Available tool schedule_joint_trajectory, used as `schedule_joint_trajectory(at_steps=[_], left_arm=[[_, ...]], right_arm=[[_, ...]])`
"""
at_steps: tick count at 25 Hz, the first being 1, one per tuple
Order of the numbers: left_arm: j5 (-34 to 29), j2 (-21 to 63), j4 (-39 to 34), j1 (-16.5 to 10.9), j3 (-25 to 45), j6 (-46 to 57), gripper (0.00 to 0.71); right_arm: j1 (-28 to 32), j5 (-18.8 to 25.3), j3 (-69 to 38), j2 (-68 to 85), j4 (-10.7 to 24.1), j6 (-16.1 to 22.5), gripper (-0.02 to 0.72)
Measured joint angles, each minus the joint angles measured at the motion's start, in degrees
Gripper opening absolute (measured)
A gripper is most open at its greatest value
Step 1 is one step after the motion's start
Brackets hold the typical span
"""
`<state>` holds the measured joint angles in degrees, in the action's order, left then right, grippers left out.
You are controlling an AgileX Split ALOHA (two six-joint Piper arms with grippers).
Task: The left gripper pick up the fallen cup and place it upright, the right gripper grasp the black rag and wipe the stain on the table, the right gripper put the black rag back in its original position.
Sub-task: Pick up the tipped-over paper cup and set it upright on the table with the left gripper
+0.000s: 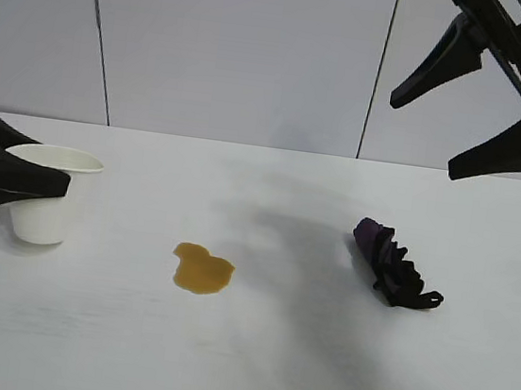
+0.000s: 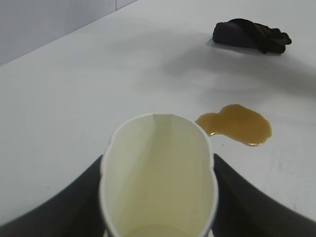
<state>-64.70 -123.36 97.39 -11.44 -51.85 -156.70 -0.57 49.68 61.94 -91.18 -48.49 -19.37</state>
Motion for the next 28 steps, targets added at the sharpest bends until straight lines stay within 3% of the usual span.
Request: schedule_joint_trajectory(at_steps=[6, 28], left_arm=[[-0.25, -0.04, 0.18, 0.00, 0.00, -0.11, 0.493], [0.55, -0.04, 0.34, 0.00, 0.00, 2.05, 0.583]], right_arm=[[0.00, 0.00, 0.00, 0.00, 0.00, 0.00, 0.554], [0.00, -0.05, 0.00, 0.00, -0.12, 0.00, 0.554]])
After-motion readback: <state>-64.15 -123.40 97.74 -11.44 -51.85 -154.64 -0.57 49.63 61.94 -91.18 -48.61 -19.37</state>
